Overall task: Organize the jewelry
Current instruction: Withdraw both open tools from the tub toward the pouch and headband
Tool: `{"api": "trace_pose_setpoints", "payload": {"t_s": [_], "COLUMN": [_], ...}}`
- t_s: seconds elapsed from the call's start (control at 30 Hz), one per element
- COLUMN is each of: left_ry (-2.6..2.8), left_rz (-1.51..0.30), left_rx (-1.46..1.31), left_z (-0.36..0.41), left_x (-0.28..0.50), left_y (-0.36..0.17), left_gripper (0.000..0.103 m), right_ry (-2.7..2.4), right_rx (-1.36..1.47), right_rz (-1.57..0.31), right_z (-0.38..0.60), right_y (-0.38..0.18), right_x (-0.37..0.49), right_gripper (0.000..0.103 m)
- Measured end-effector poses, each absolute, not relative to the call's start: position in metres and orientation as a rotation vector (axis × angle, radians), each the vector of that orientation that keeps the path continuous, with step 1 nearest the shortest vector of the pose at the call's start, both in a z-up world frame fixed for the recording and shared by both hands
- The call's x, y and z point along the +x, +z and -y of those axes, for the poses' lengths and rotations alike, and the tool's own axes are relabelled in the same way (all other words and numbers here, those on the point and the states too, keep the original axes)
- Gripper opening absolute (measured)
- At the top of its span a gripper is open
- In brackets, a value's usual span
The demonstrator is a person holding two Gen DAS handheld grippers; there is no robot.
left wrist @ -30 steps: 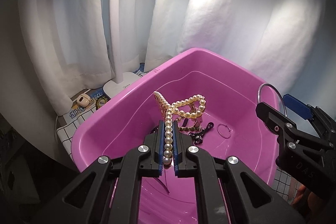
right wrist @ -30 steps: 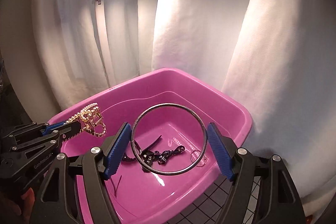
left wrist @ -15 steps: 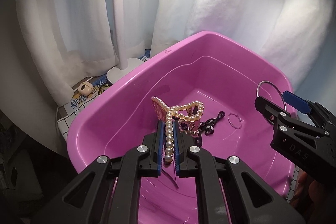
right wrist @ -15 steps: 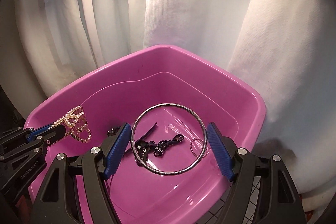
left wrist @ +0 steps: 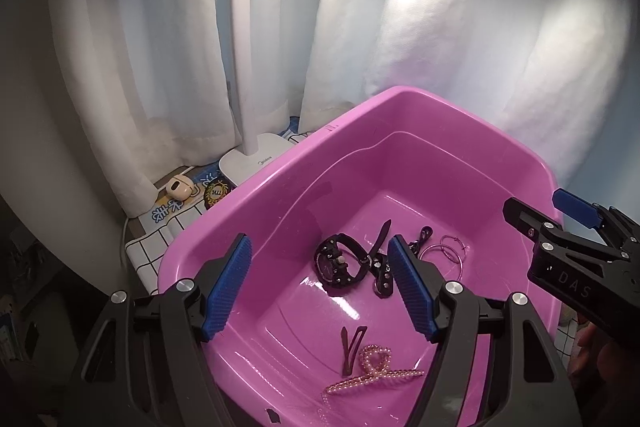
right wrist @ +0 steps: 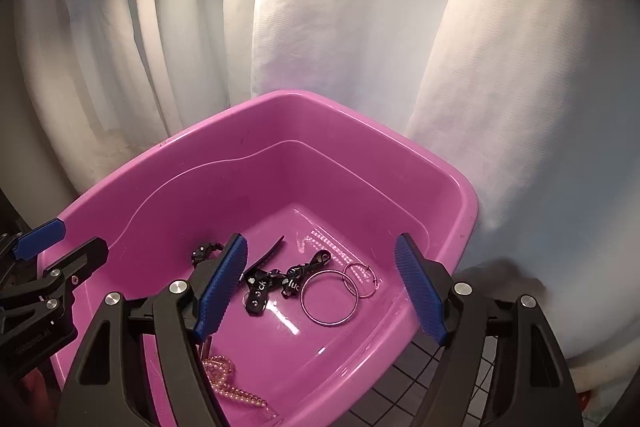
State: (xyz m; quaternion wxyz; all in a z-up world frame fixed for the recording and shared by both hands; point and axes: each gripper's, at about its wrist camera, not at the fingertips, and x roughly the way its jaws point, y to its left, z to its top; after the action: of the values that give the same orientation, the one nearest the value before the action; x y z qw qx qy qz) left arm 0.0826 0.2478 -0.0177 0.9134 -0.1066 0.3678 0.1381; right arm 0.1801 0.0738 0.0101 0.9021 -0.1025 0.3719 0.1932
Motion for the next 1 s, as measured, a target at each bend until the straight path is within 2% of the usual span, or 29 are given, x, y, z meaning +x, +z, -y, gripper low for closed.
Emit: {"api": "trace_pose_setpoints", "payload": {"t_s": [0.17,0.4,0.7,1.0], "left_ry": [0.282,0.265,0.154,-0.036], "left_rz": [-0.745,-0.709,-0.691,-0.691], "left_rx": [-0.221,-0.220,-0.210,-0.144], "left_z": [-0.243,-0.229,-0.183,-0.094], "left_x": [0.077,0.068,0.058,0.054], "left_y": [-0.014,-0.002,0.014,0.023], "left_gripper": [0.076,0.093,0.094,0.094], "right_ry": [0.401,0.397,0.320,0.096], "right_rx": [-0.193,-0.123,-0.036,0.038], "right_rz": [-0.756,-0.740,-0.725,-0.745], "right_z": [-0.067,-0.041,0.031,0.144], "right_y": [0.016,0.025,0.028,0.017], "right_x": [0.172,0.149,0.098,0.044], "right_gripper": [0.073,0.073,0.073,0.073]}}
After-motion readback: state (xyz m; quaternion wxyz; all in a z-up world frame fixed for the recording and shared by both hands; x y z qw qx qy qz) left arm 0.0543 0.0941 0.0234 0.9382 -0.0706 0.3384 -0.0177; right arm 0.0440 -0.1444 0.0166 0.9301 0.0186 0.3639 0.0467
